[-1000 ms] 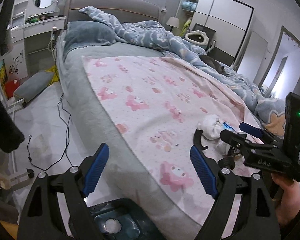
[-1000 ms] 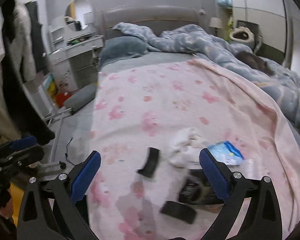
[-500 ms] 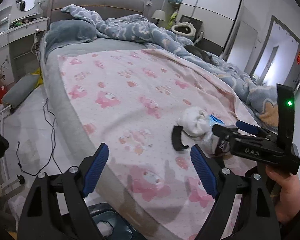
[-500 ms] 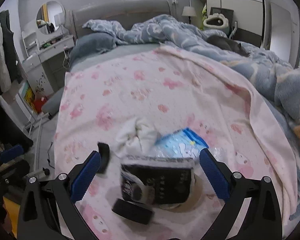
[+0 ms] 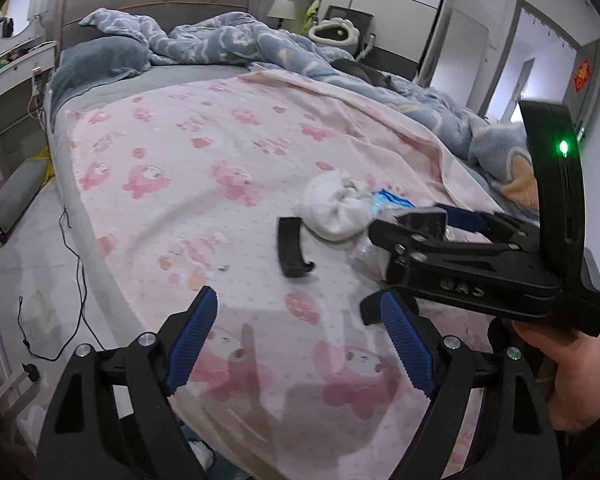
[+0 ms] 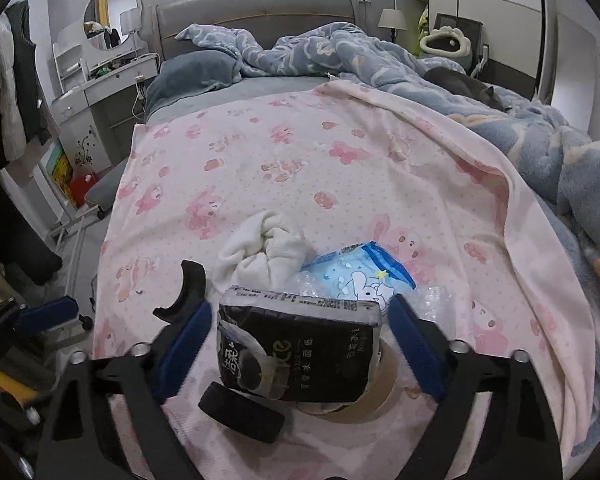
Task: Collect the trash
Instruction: 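Grasp the black curved rubber piece with the left gripper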
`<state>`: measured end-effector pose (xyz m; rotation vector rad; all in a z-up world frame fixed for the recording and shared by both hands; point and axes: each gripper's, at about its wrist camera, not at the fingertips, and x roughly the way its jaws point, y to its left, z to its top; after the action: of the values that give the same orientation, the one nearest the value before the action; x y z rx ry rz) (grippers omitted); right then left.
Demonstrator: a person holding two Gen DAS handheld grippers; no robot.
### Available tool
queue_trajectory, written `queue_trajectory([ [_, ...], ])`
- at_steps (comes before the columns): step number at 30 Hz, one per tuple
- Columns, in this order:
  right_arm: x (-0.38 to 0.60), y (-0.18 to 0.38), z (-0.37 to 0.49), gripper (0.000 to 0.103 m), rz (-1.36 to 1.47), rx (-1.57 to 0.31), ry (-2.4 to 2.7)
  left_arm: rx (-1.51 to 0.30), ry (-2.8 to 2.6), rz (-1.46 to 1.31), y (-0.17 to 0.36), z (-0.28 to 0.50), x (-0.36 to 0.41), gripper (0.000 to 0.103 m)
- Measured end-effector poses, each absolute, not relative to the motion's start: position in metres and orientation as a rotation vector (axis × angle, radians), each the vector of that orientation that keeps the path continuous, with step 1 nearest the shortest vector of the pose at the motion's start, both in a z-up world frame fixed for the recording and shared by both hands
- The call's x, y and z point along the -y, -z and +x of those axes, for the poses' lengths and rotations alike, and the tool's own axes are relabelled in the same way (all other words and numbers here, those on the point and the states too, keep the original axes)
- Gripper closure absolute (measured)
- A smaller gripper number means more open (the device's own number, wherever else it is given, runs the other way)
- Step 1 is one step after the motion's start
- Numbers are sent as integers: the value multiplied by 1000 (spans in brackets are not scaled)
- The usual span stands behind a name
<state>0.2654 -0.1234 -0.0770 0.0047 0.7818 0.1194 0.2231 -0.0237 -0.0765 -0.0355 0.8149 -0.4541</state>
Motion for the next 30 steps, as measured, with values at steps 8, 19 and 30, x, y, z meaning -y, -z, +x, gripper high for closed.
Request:
queue_trajectory([
  [8, 135, 69, 261, 30, 55, -765, -152, -841, 499, 2, 91, 224, 53, 17],
  [19, 164, 39, 249, 30, 161, -647, -248, -870, 523, 24, 107, 229, 84, 17],
  [30, 194, 23, 241, 30, 257, -581, -284, -858, 506, 44, 116, 233, 104, 21],
])
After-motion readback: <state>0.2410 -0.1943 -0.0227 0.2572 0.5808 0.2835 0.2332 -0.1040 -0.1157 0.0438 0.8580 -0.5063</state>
